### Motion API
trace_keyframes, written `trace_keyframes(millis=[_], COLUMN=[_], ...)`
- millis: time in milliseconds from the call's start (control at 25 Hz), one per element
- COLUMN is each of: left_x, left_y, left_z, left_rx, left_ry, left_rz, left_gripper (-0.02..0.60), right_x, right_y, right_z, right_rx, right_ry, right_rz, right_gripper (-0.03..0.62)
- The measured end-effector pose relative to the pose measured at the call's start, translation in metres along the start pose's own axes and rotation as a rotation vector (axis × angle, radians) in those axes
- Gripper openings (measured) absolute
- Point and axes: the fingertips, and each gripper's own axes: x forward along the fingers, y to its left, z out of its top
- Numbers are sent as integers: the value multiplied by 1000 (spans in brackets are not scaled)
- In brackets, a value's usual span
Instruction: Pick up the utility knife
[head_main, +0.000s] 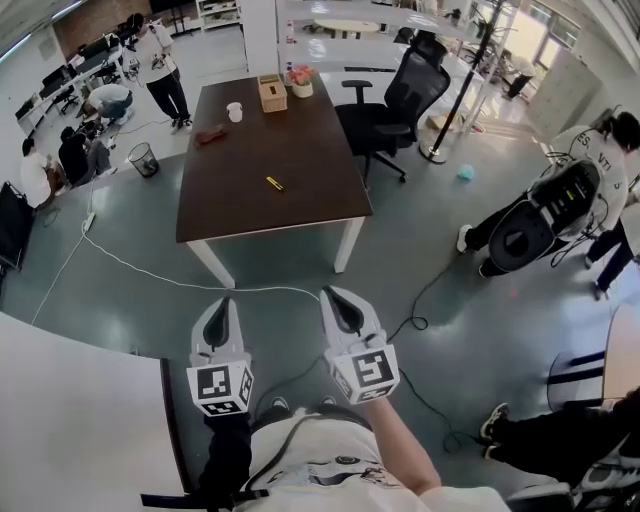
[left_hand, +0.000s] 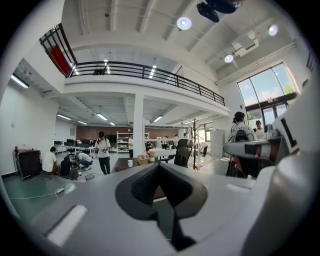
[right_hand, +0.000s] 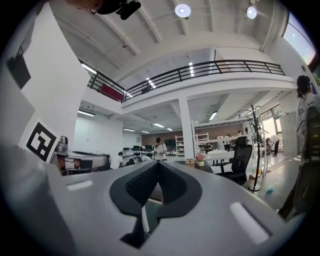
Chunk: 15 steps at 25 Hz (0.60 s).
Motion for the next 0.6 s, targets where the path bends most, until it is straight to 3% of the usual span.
trace_keyframes(millis=[360, 600], left_x=[1, 48], left_y=[-14, 11], left_z=[-24, -19], left_rx=[-26, -24], left_ry=[78, 69], left_rz=[7, -25], left_gripper=[-3, -3], right_x=[6, 52], right_y=[-10, -17], right_z=[-16, -17], right_rx=[27, 19], right_ry=[63, 75], right_rz=[37, 4], right_gripper=[2, 2])
